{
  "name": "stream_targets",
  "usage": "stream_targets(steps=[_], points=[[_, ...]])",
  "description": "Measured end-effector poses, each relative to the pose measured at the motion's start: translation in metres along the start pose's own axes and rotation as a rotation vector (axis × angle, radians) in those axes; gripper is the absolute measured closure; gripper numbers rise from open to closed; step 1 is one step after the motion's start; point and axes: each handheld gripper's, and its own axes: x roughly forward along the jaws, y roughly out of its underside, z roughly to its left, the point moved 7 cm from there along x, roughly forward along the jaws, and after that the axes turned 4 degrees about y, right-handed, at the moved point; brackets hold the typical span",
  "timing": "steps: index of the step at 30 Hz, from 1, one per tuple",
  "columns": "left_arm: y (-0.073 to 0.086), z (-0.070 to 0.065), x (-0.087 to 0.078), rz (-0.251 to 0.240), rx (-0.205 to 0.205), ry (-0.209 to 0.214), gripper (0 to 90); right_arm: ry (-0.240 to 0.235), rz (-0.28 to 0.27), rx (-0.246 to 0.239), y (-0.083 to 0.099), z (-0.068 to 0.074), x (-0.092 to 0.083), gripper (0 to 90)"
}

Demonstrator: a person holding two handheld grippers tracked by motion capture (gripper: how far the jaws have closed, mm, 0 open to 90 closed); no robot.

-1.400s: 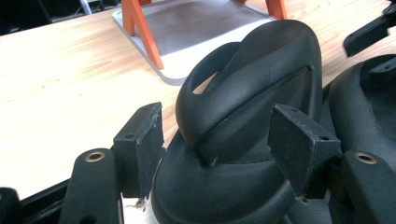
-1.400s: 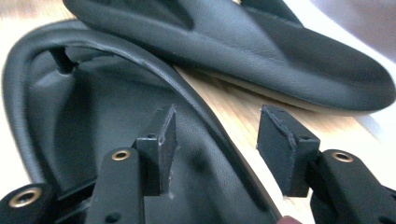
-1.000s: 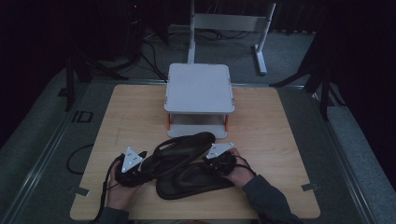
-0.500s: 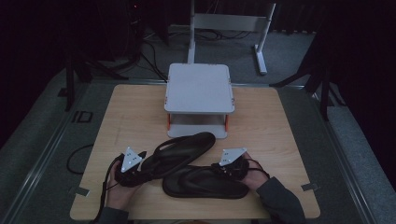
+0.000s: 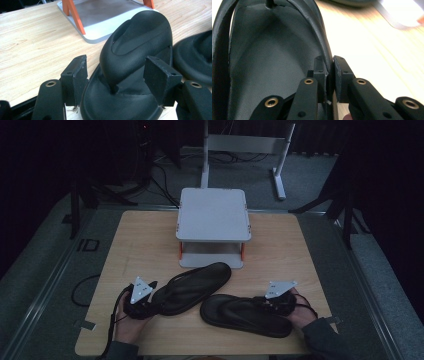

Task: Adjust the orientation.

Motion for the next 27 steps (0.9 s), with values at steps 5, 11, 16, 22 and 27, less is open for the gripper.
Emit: stream_targets(steps=[5,11,16,22,27], points=[[-0.004,-0.005,0.009,0.012,0.010,-0.015,35.7,0.049,-0.021,0.077,0.013,-0.015,-0.012,81.7],[-0.014,-0.018,0.019,0.009,0.037,0.020,35.8,0.113,-0.026,0.144,0.025,-0.030,-0.022,81.7],[-0.026,-0.033,0.031,-0.002,0.057,0.071,35.8,0.188,-0.018,0.213,0.037,-0.045,-0.030,81.8],[-0.042,-0.064,0.068,0.034,0.115,0.149,37.3,0.319,-0.001,0.340,0.046,-0.067,-0.032,82.0],[-0.041,-0.077,0.099,0.099,0.125,0.184,40.6,0.370,0.011,0.388,0.047,-0.075,-0.029,81.7]])
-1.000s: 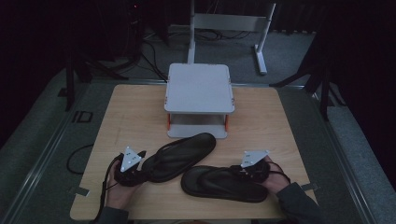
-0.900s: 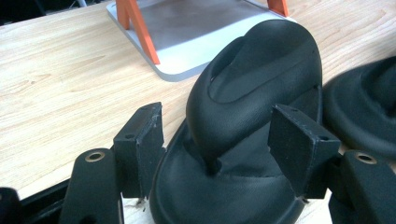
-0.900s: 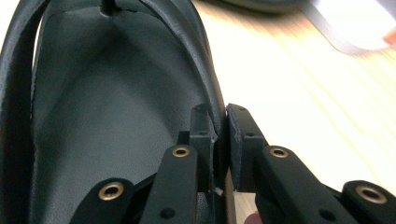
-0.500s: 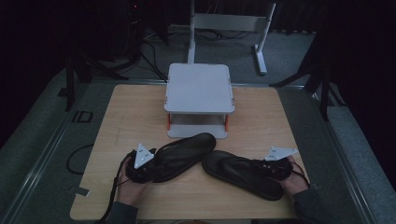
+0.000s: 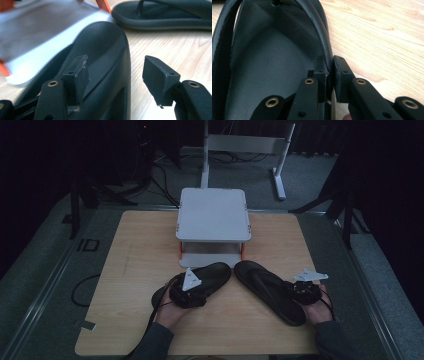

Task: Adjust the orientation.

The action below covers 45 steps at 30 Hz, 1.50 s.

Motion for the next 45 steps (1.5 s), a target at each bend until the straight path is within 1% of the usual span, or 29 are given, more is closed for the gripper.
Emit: stream_targets(steps=[1,2,3,4,5,6,8,9,10,12,16,17,18,19,20,21,23,27,28,29,30,32,33,34,37,38,41,44,45], points=[[0.001,-0.001,0.005,0.015,0.000,0.002,40.8,-0.001,-0.003,0.004,0.000,0.001,0.001,79.5],[0.001,-0.002,0.009,0.028,0.000,0.001,41.3,-0.014,-0.007,0.011,-0.001,0.002,0.001,76.1],[0.001,-0.002,0.009,0.028,0.000,0.001,42.2,-0.030,-0.013,0.019,-0.001,0.003,0.001,71.6],[0.001,-0.003,0.012,0.036,0.002,-0.001,42.2,-0.030,-0.013,0.019,-0.001,0.003,0.001,71.6],[0.000,-0.004,0.013,0.037,-0.004,0.002,42.9,-0.025,-0.036,0.027,-0.004,0.003,-0.002,63.5],[0.000,-0.004,0.013,0.037,-0.004,0.002,44.6,-0.019,-0.044,0.035,-0.006,0.002,-0.004,60.9],[-0.001,-0.009,0.010,0.044,-0.007,0.034,45.9,-0.001,-0.069,0.053,-0.012,0.000,-0.010,55.4],[0.001,-0.011,0.009,0.056,-0.006,0.050,46.7,0.001,-0.087,0.056,-0.015,-0.001,-0.013,54.9],[0.002,-0.014,0.009,0.055,-0.001,0.054,48.3,0.004,-0.102,0.062,-0.019,0.000,-0.017,53.9],[0.005,-0.018,0.005,0.047,0.004,0.060,47.9,0.012,-0.131,0.058,-0.026,0.002,-0.023,52.2],[0.011,-0.022,-0.002,0.041,0.004,0.065,46.9,-0.005,-0.167,0.029,-0.040,0.014,-0.030,50.7],[0.016,-0.025,-0.009,0.046,0.017,0.070,46.9,-0.012,-0.173,0.018,-0.043,0.017,-0.031,50.4],[0.016,-0.025,-0.009,0.046,0.017,0.070,46.9,-0.012,-0.173,0.018,-0.043,0.017,-0.031,50.4],[0.021,-0.029,-0.017,0.045,0.019,0.087,46.8,-0.023,-0.179,0.000,-0.049,0.025,-0.031,50.1],[0.024,-0.031,-0.022,0.043,0.013,0.096,46.2,-0.030,-0.180,-0.009,-0.051,0.029,-0.030,49.9],[0.026,-0.033,-0.028,0.040,0.016,0.089,45.0,-0.040,-0.179,-0.018,-0.053,0.032,-0.029,49.7],[0.029,-0.034,-0.043,0.009,0.023,0.061,41.8,-0.051,-0.179,-0.032,-0.056,0.039,-0.026,49.7],[0.039,-0.026,-0.077,-0.042,-0.003,-0.019,39.8,-0.070,-0.170,-0.036,-0.057,0.047,-0.020,49.7],[0.039,-0.026,-0.077,-0.042,-0.003,-0.019,39.6,-0.071,-0.169,-0.038,-0.057,0.048,-0.018,49.7],[0.048,-0.017,-0.092,-0.051,-0.023,-0.077,39.0,-0.073,-0.169,-0.037,-0.057,0.049,-0.018,49.6],[0.053,-0.012,-0.099,-0.049,-0.033,-0.107,39.0,-0.073,-0.169,-0.036,-0.057,0.049,-0.018,49.6],[0.065,-0.003,-0.109,-0.042,-0.059,-0.143,39.0,-0.071,-0.169,-0.035,-0.056,0.048,-0.018,49.5],[0.072,0.002,-0.113,-0.032,-0.069,-0.171,38.9,-0.070,-0.169,-0.031,-0.055,0.047,-0.018,49.5],[0.072,0.002,-0.113,-0.032,-0.069,-0.171,39.0,-0.070,-0.169,-0.031,-0.055,0.047,-0.018,49.5],[0.091,0.018,-0.118,0.021,-0.112,-0.244,39.3,-0.065,-0.169,-0.018,-0.053,0.044,-0.019,49.5],[0.095,0.022,-0.117,0.028,-0.122,-0.254,39.7,-0.064,-0.168,-0.015,-0.053,0.043,-0.019,49.5],[0.101,0.034,-0.110,0.059,-0.128,-0.275,39.8,-0.062,-0.167,-0.015,-0.052,0.042,-0.018,49.5],[0.106,0.050,-0.100,0.135,-0.120,-0.326,41.5,-0.063,-0.167,-0.010,-0.052,0.042,-0.018,49.5],[0.107,0.053,-0.098,0.140,-0.124,-0.311,41.1,-0.062,-0.169,-0.007,-0.052,0.042,-0.018,49.5]])
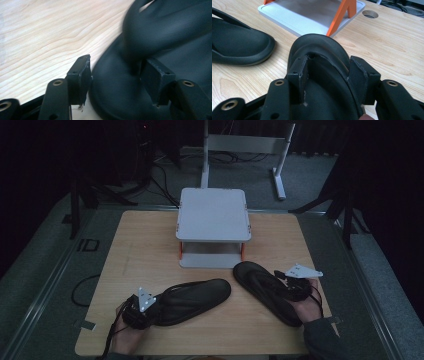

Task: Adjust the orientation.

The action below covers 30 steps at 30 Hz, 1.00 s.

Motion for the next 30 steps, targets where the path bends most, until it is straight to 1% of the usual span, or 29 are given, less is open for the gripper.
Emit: stream_targets(steps=[1,3,4,6,7,8,11,12,13,14,17,18,20,22,23,27,29,30], points=[[-0.001,0.003,0.001,-0.004,-0.007,-0.001,41.2,0.001,0.000,0.000,0.000,0.000,0.000,49.5],[-0.003,0.012,0.003,0.006,-0.002,-0.039,42.4,0.002,0.002,0.003,0.002,-0.002,0.000,49.5],[-0.005,0.017,0.004,0.006,-0.006,-0.054,43.3,0.005,0.004,0.006,0.002,-0.003,0.000,49.5],[-0.010,0.029,0.007,0.008,-0.021,-0.069,43.7,0.006,0.006,0.008,0.004,-0.005,0.000,49.5],[-0.013,0.037,0.010,0.012,-0.026,-0.086,43.7,0.008,0.008,0.010,0.004,-0.005,0.000,49.5],[-0.017,0.043,0.015,0.015,-0.032,-0.092,43.8,0.007,0.009,0.010,0.005,-0.006,0.000,49.5],[-0.026,0.055,0.024,0.008,-0.037,-0.111,44.4,0.007,0.012,0.011,0.006,-0.006,0.000,49.5],[-0.028,0.059,0.028,0.014,-0.043,-0.117,44.4,0.006,0.012,0.011,0.006,-0.005,0.000,49.5],[-0.031,0.064,0.031,0.022,-0.047,-0.138,44.6,0.006,0.013,0.010,0.006,-0.005,0.000,49.5],[-0.033,0.068,0.035,0.022,-0.060,-0.153,46.1,0.006,0.014,0.011,0.006,-0.005,0.001,49.5],[-0.037,0.079,0.039,0.032,-0.099,-0.175,46.2,0.005,0.017,0.011,0.007,-0.005,0.002,49.5],[-0.039,0.079,0.038,0.027,-0.111,-0.176,46.1,0.005,0.016,0.011,0.007,-0.005,0.001,49.5],[-0.044,0.074,0.030,0.001,-0.121,-0.175,45.1,0.006,0.013,0.014,0.008,-0.006,0.000,49.5],[-0.049,0.066,0.021,-0.029,-0.118,-0.177,43.4,0.008,0.012,0.020,0.008,-0.007,0.000,49.5],[-0.052,0.062,0.016,-0.036,-0.116,-0.178,42.0,0.009,0.012,0.020,0.009,-0.008,0.000,49.5],[-0.067,0.041,0.006,-0.077,-0.110,-0.149,37.8,0.009,0.010,0.022,0.009,-0.007,0.000,49.4],[-0.075,0.028,0.005,-0.098,-0.100,-0.124,35.4,0.007,0.009,0.022,0.008,-0.005,0.001,49.4],[-0.078,0.021,0.006,-0.105,-0.086,-0.115,34.4,0.006,0.010,0.022,0.008,-0.004,0.001,49.4]])
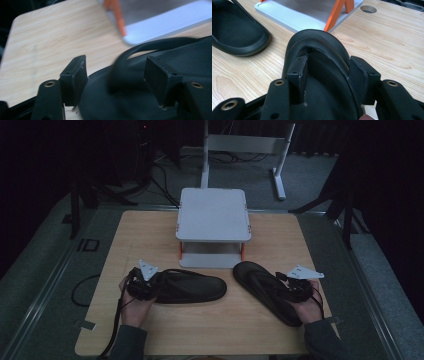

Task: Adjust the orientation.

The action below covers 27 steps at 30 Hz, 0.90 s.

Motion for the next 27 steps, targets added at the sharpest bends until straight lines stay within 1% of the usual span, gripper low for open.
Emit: stream_targets(steps=[1,2,4,7,9,10,12,16,17,19,22,24,26,27], points=[[-0.003,-0.008,0.000,-0.006,0.017,0.017,34.4,-0.001,-0.001,-0.002,0.000,0.001,0.000,49.4],[-0.005,-0.017,0.001,-0.013,0.029,0.045,34.5,-0.002,-0.002,-0.003,0.000,0.001,0.001,49.4],[-0.009,-0.036,0.004,-0.023,0.040,0.109,36.2,-0.003,-0.002,-0.001,0.000,0.002,0.001,49.4],[-0.014,-0.064,0.010,-0.021,0.069,0.191,39.1,-0.002,-0.002,0.002,0.001,0.001,0.001,49.4],[-0.016,-0.082,0.016,-0.020,0.083,0.229,39.6,-0.001,-0.006,0.004,0.001,0.001,0.000,49.3],[-0.016,-0.090,0.019,-0.014,0.093,0.253,40.3,-0.002,-0.007,0.005,0.001,0.000,-0.001,49.2],[-0.016,-0.105,0.026,-0.003,0.099,0.285,41.3,-0.001,-0.008,0.008,0.002,0.000,-0.001,49.0],[-0.011,-0.132,0.036,0.037,0.124,0.358,42.7,0.001,-0.012,0.016,0.003,-0.001,-0.003,48.9],[-0.009,-0.138,0.038,0.051,0.127,0.376,43.0,0.001,-0.014,0.014,0.003,-0.002,-0.003,48.8],[-0.005,-0.146,0.041,0.072,0.118,0.406,43.1,0.001,-0.013,0.015,0.003,-0.002,-0.003,48.8],[0.003,-0.152,0.043,0.101,0.110,0.425,43.4,-0.001,-0.013,0.014,0.004,-0.001,-0.003,48.6],[0.008,-0.153,0.041,0.086,0.097,0.442,43.4,-0.001,-0.014,0.015,0.003,-0.001,-0.003,48.6],[0.010,-0.153,0.039,0.084,0.093,0.446,43.5,-0.001,-0.013,0.017,0.003,-0.001,-0.003,48.6],[0.014,-0.152,0.033,0.086,0.087,0.450,43.5,-0.001,-0.014,0.017,0.003,-0.001,-0.003,48.6]])
